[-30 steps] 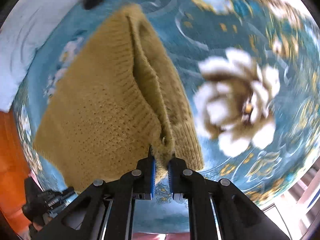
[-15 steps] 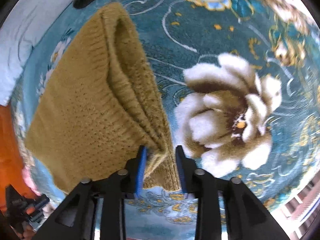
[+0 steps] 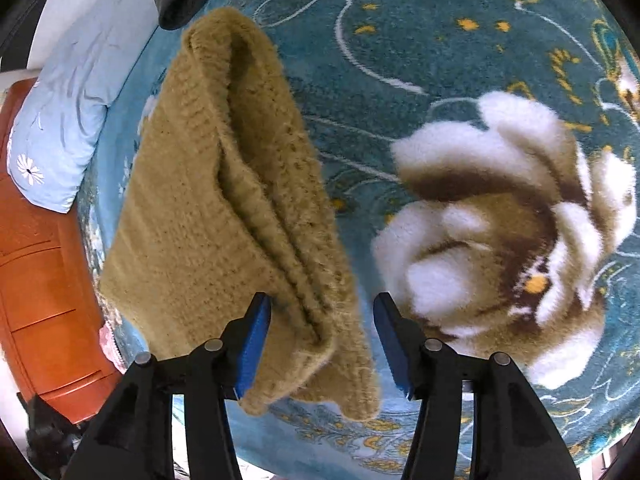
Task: Fold clothes
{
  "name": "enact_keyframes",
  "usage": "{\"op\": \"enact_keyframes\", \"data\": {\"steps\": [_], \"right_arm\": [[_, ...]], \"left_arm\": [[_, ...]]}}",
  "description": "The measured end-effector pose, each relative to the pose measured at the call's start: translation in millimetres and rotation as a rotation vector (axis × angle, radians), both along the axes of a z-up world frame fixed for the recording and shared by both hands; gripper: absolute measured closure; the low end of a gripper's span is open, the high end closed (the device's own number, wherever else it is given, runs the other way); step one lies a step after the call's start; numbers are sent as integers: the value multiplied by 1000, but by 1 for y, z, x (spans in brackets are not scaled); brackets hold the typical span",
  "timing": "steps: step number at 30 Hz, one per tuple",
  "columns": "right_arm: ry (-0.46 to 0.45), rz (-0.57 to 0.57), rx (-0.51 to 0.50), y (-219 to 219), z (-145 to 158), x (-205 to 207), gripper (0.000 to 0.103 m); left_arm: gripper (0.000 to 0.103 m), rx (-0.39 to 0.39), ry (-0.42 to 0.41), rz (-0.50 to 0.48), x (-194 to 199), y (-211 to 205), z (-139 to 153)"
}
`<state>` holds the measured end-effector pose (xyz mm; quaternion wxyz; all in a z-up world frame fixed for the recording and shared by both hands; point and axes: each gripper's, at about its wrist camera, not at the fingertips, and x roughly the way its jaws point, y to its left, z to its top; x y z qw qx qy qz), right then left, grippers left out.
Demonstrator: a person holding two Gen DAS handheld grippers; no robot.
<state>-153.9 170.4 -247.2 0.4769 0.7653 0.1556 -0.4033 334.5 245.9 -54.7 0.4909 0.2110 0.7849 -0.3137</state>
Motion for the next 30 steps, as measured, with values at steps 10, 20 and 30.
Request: {"op": "enact_keyframes", "data": {"steps": [10,20,30], "right_arm": [[27,0,66,-9,16,3,82],[194,151,-36,-31,102,66,84],[396,398,-210,-64,193,201,84]], "left_arm": [[92,-117,-22,10,23,6,45],[92,-113,41,76,90,10,28],[92,-120,140,59,175,-31,-3]]}}
